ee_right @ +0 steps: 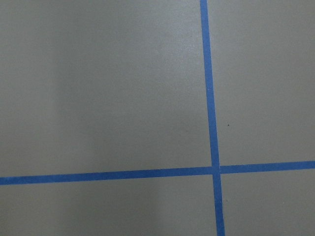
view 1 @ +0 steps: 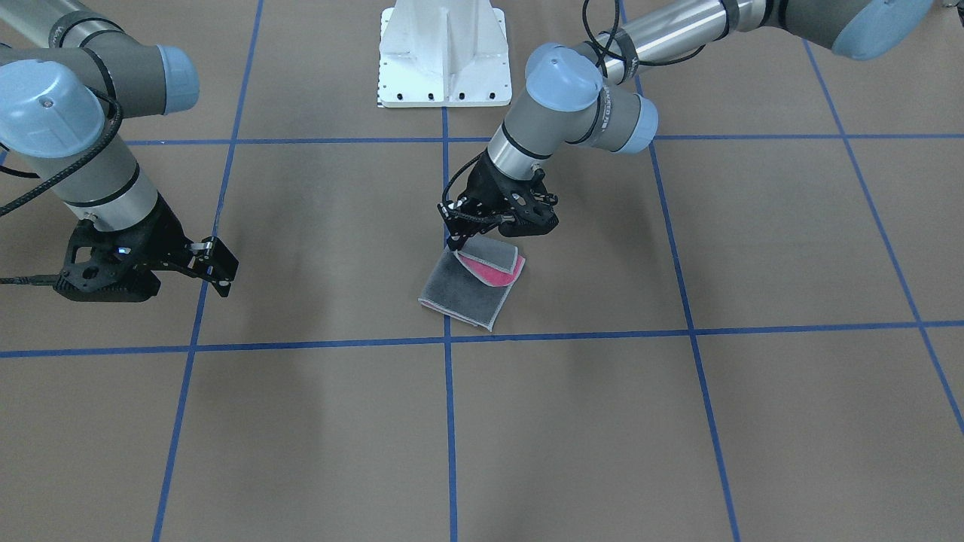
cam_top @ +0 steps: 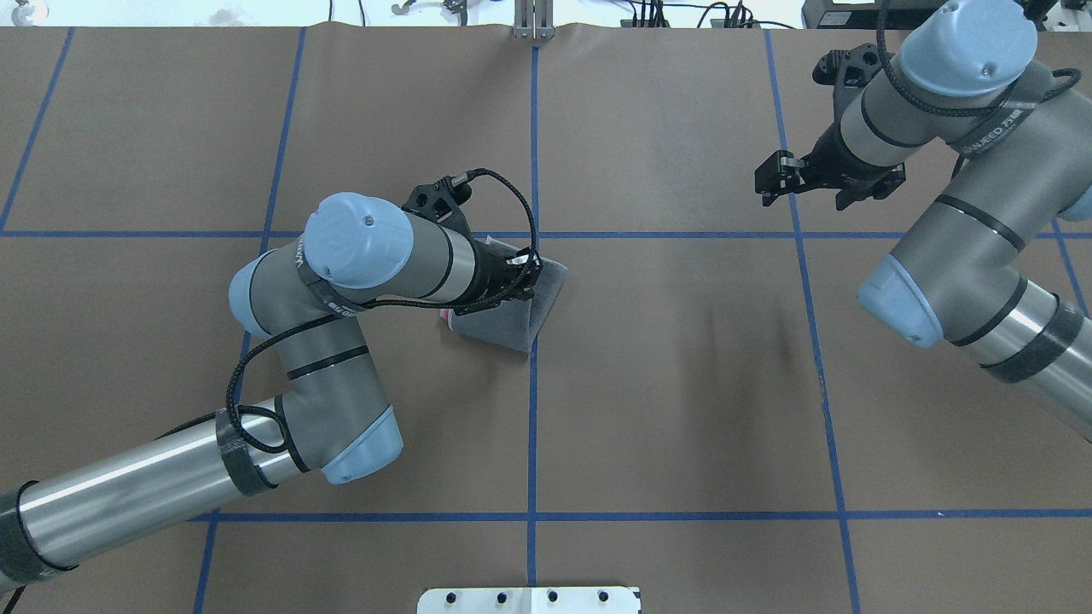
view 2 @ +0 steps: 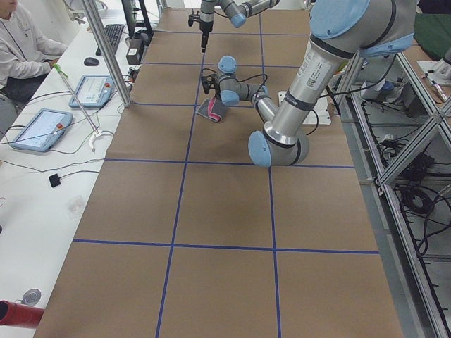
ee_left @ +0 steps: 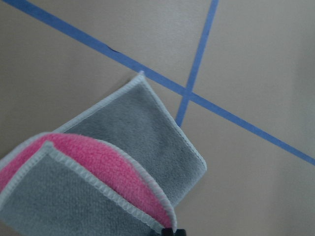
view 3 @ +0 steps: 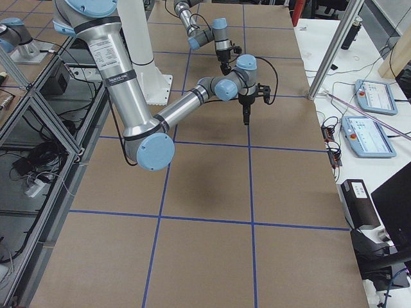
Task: Fold towel twice with both arms
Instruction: 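Lift and fold the strip end over onto the other half with the left gripper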
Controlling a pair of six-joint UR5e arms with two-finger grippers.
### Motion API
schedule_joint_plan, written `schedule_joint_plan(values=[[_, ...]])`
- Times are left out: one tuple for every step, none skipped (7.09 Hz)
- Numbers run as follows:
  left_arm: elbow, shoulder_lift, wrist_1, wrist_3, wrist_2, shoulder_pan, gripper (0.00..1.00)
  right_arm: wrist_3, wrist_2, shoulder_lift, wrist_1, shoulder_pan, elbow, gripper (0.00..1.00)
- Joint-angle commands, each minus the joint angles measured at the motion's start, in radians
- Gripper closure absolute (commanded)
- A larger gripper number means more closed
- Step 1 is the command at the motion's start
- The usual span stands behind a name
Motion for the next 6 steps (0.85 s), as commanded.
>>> schedule_joint_plan(values=[[0.017,-0.026,0.002,-0.011,0.01,-0.027,1.0,0.0,-0.001,0.0,0.0,0.0,0.0,0.0],[0.015,-0.026,0.003,-0.013,0.009,-0.046,1.0,0.0,-0.001,0.0,0.0,-0.002,0.0,0.0],[0.015,-0.026,0.014,-0.014,0.009,-0.063,1.0,0.0,-0.001,0.001,0.0,-0.002,-0.002,0.0],[0.015,-0.041,0.087,-0.014,0.01,-0.07,1.0,0.002,-0.001,0.002,0.001,-0.002,0.0,0.0],[0.015,-0.068,0.136,-0.014,0.01,-0.076,1.0,0.003,-0.001,0.002,0.002,-0.003,0.0,0.0],[0.015,-0.07,0.144,-0.014,0.01,-0.085,1.0,0.003,-0.001,0.002,0.002,-0.003,-0.002,0.0]])
